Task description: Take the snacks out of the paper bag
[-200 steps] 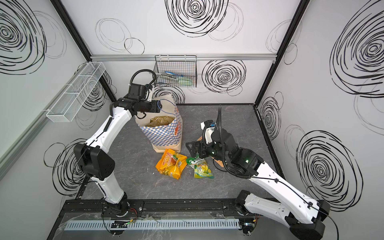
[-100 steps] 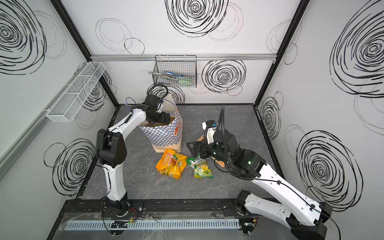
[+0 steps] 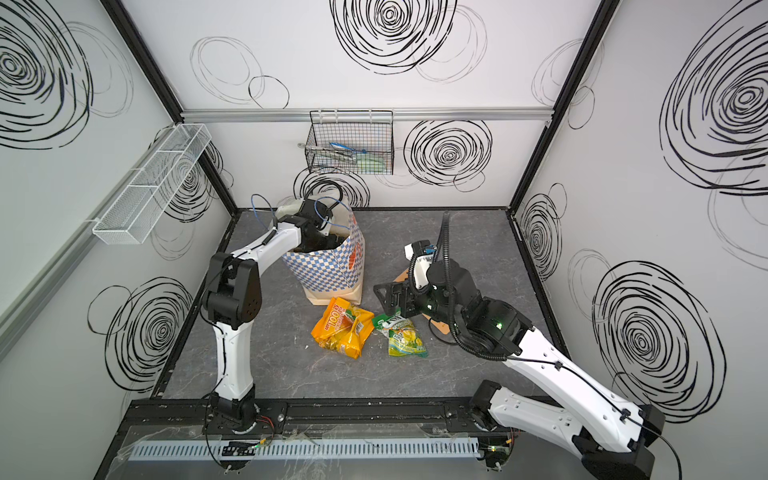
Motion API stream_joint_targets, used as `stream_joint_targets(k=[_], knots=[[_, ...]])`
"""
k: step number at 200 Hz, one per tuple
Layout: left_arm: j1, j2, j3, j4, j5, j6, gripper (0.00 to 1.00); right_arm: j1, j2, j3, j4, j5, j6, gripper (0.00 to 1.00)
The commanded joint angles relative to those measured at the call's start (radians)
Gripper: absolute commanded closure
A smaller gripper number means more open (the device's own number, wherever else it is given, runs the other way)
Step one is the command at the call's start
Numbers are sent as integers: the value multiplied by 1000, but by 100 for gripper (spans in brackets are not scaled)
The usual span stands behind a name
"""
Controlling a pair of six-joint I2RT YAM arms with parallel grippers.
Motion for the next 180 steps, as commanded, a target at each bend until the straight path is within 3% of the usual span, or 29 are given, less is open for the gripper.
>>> stream_joint_targets(k=[1,26,74,119,170,180], knots=[[-7,90,23,-27,-57,27,4,5,-6,-6,12,6,1,3],[-12,117,21,-32,-80,34,0,4,-8,-5,10,12,1,3],[-35,180,36,-71,-128,56,22,4,-5,-4,12,10,2,3],[-33,187,39,-74,-107,59,55,5,-20,-9,6,20,3,3],[-33,128,29,-62,-79,68,99,5,-15,-7,9,20,3,3],[-33,106,23,-55,-73,66,100,5,-15,-5,10,19,3,3]])
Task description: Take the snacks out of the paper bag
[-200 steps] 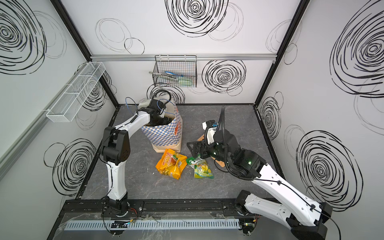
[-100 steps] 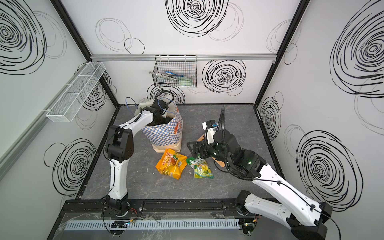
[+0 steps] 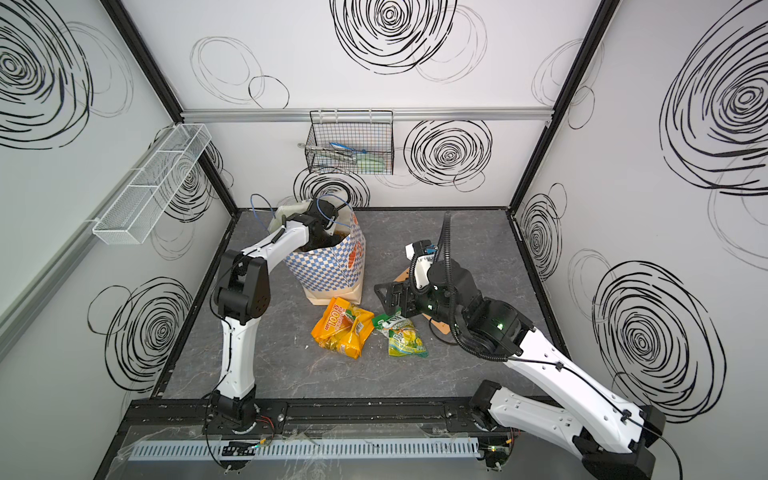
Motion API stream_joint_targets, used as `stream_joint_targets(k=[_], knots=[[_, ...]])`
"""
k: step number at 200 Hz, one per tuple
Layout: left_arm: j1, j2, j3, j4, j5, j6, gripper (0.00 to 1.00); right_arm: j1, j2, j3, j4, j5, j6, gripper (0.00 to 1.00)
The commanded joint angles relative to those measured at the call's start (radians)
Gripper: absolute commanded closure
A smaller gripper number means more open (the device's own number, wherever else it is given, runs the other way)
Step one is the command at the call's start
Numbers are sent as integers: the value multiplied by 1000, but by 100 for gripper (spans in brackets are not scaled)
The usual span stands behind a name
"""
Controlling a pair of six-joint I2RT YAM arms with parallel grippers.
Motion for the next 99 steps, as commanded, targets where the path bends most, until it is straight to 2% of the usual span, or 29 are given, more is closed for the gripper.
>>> stream_joint_targets(k=[1,99], knots=[[-3,34,-58,-25,19,8,100,5,-9,-5,10,11,3,3],[27,-177,-39,2,29,-20,100,4,0,1,12,9,1,3]])
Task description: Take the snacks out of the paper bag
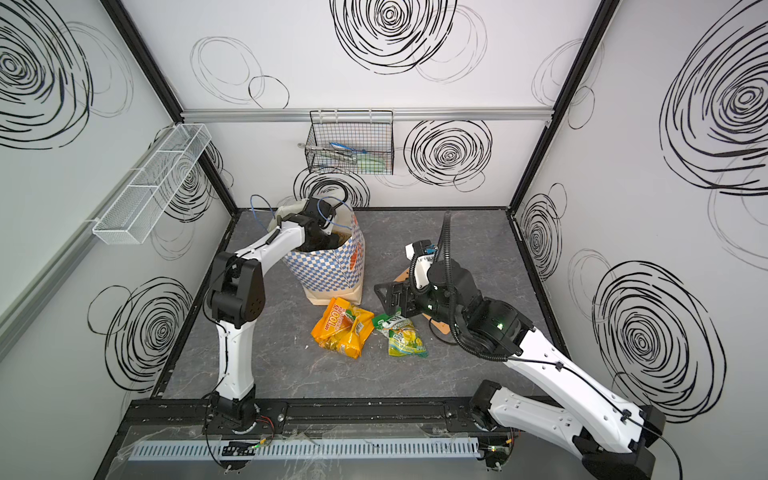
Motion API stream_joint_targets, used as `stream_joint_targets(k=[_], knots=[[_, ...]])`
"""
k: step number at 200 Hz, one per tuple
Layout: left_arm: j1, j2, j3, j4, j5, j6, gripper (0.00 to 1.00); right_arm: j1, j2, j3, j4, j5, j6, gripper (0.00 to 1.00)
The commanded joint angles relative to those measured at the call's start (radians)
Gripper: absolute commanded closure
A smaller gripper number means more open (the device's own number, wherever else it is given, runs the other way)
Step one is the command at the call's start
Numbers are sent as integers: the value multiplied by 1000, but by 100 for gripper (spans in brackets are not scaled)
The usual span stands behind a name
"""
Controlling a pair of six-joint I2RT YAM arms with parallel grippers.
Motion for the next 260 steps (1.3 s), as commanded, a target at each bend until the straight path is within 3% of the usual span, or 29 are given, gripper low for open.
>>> stream_joint_targets(k=[1,124,260], knots=[[15,-105,11,-12,7,-7,100,5,0,1,12,10,1,3],[36,-228,146,-81,17,-10,100,4,-3,-2,16,10,1,3],[42,-269,297,-155,-9,3,100,5,0,-6,23,7,0,3]])
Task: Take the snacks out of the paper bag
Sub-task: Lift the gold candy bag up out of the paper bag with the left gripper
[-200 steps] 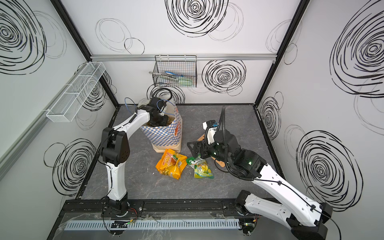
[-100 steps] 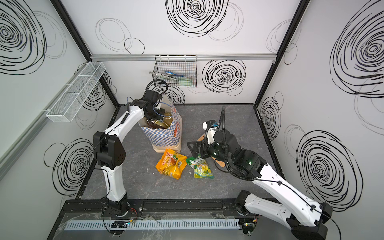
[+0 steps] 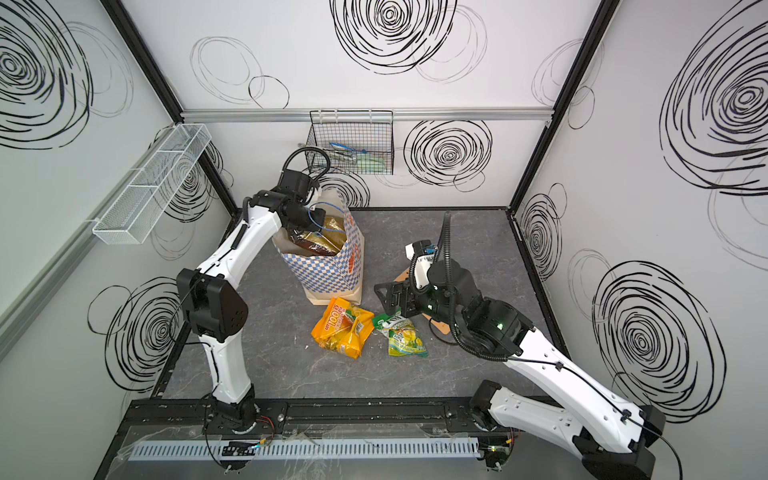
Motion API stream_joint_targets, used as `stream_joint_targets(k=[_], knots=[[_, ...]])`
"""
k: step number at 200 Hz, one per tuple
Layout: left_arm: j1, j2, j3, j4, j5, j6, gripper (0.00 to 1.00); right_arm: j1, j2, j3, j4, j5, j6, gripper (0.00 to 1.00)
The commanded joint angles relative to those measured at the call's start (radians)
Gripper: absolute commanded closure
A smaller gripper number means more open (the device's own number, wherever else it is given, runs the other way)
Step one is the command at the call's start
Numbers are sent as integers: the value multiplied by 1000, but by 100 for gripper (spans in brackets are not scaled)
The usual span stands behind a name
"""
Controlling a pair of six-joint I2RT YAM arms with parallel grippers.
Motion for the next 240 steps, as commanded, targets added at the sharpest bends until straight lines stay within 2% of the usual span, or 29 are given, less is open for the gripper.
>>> stream_joint_targets(k=[1,82,110,188,240], knots=[[13,-97,92,72,-17,15,100,4,0,-7,22,7,0,3],[13,-121,195,19,-76,31,100,5,4,-1,28,3,-2,3],[16,-142,216,8,-124,45,100,5,11,20,30,2,-3,3],[23,-200,331,-17,-156,54,100,5,19,97,21,-6,-6,3],[23,-260,378,-2,-249,82,100,5,9,95,15,14,-11,3]])
